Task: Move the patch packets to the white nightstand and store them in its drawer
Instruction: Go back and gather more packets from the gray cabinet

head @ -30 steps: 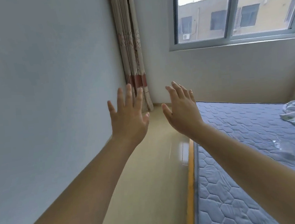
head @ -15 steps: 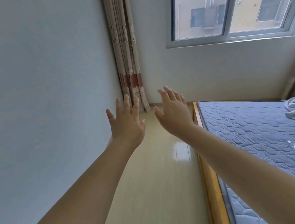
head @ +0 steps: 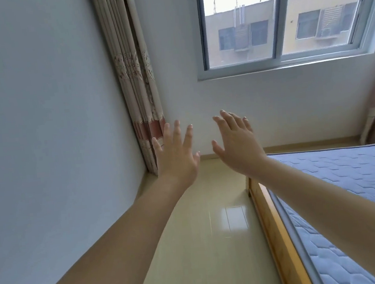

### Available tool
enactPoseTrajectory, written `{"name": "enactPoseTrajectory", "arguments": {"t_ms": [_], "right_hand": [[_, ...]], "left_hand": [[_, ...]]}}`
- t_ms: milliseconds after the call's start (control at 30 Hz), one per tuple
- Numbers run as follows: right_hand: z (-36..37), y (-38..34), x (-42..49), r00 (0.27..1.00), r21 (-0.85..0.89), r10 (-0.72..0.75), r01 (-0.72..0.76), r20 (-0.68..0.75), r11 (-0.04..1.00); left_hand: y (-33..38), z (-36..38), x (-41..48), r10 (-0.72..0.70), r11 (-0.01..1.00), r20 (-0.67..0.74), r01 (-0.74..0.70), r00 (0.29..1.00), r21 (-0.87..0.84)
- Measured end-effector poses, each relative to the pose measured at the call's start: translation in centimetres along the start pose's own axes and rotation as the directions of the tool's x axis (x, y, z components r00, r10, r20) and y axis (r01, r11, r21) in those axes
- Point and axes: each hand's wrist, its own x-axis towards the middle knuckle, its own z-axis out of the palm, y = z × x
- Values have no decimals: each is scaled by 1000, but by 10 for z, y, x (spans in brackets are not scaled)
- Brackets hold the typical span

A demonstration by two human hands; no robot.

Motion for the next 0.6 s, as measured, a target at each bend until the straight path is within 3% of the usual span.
{"name": "enactPoseTrajectory", "arguments": {"t_ms": [333,600], "right_hand": [[123,89,169,998,-165,41,-31,54,986],[223,188,357,981,-264,194,-181,24,947]], "left_hand": [[-15,113,227,151,989,-29,-151,988,7],[-29,219,457,277,960,-21,-278,961,-40]]}}
